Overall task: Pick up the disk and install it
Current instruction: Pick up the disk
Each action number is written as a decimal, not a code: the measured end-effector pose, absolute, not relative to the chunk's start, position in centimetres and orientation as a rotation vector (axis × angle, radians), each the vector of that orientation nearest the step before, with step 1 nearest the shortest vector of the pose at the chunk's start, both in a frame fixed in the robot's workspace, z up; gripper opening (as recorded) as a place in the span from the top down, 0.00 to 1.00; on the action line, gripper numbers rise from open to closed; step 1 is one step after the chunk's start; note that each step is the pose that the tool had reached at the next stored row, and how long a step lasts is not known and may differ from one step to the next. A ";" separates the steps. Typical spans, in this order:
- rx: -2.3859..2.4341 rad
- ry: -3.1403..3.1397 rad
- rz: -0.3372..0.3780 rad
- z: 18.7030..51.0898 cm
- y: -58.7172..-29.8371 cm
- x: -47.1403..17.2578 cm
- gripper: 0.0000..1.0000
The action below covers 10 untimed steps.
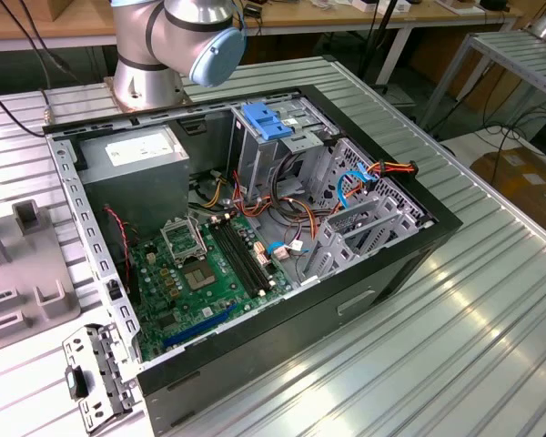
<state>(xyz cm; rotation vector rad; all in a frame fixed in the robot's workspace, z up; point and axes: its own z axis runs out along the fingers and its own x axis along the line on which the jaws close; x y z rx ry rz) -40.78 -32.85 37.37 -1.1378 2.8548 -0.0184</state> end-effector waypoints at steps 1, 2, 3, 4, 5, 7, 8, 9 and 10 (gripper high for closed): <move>-1.169 2.842 -0.017 37.4 -32.9 -40.8 0.89; -1.183 2.836 -0.017 37.4 -32.9 -40.8 0.89; -1.195 2.831 -0.016 37.4 -32.9 -40.8 0.89; -1.207 2.826 -0.016 37.4 -32.9 -40.8 0.89; -1.219 2.821 -0.015 37.4 -32.9 -40.8 0.89; -1.240 2.811 -0.015 37.4 -32.9 -40.8 0.89; -1.247 2.809 -0.014 37.4 -32.9 -40.8 0.89; -1.263 2.801 -0.014 37.4 -32.9 -40.8 0.89; -1.274 2.796 -0.013 37.4 -32.9 -40.8 0.89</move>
